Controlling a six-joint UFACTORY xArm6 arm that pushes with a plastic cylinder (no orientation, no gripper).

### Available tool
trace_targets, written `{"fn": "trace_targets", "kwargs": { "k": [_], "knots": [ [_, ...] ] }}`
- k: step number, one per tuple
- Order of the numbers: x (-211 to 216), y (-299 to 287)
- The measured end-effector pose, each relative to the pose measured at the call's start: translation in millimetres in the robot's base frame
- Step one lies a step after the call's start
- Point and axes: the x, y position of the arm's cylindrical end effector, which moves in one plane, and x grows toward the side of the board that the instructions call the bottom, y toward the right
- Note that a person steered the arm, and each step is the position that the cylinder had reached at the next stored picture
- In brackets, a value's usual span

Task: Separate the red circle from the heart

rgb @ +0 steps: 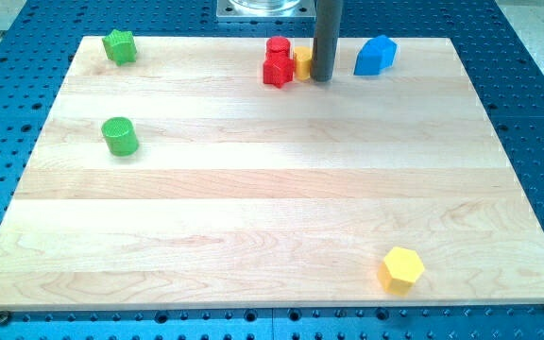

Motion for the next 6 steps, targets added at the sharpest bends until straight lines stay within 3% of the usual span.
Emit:
{"fn": "trace_targets", "kwargs": {
  "k": [2, 3, 5, 6],
  "knots": [
    [-33.7, -13.2],
    [-56.3, -56.0],
    [-57.9, -135.0],
    [3.4, -157.8]
  ]
}}
